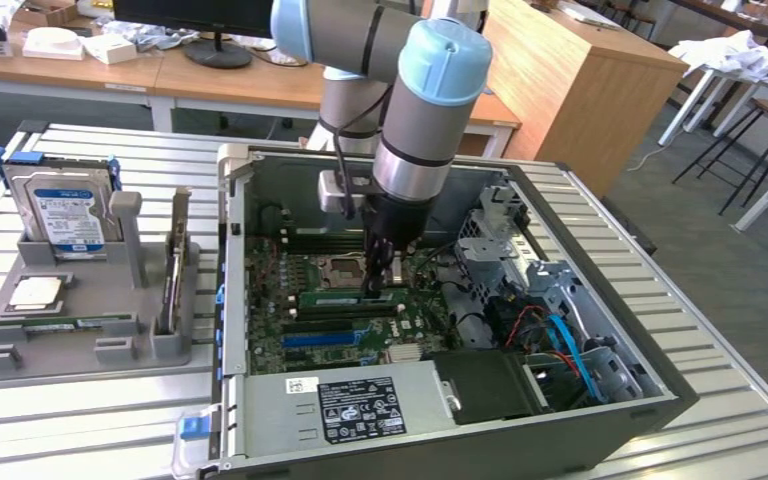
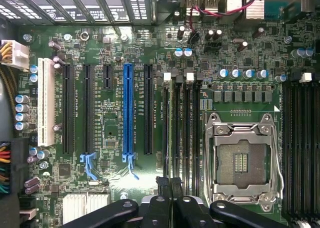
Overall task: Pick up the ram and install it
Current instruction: 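Insert the ram into the slot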
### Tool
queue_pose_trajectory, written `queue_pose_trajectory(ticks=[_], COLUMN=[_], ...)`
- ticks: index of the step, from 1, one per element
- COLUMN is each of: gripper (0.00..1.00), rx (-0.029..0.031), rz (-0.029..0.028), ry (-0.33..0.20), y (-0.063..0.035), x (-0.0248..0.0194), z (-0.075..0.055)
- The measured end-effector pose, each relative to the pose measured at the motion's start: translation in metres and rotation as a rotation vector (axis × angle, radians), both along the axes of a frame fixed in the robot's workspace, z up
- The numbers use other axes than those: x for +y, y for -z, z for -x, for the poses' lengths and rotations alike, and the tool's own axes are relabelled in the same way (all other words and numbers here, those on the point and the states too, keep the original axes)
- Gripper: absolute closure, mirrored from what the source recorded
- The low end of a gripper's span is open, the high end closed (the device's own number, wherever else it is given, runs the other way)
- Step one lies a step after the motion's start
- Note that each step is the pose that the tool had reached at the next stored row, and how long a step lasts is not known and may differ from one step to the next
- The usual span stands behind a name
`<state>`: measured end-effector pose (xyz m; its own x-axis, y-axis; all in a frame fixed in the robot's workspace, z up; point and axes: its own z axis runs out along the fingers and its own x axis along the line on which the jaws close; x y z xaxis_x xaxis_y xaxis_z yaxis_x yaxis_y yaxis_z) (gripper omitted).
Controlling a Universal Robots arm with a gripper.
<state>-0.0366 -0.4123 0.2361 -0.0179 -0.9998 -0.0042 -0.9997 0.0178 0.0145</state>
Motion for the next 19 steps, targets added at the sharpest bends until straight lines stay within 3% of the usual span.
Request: queue_pose_trajectory(ticks=[19], gripper=[0.88], rx=[0.0001], rz=[-0.0007], ry=[0.000], y=[0.0032], x=[-0.0009], z=[0.0000])
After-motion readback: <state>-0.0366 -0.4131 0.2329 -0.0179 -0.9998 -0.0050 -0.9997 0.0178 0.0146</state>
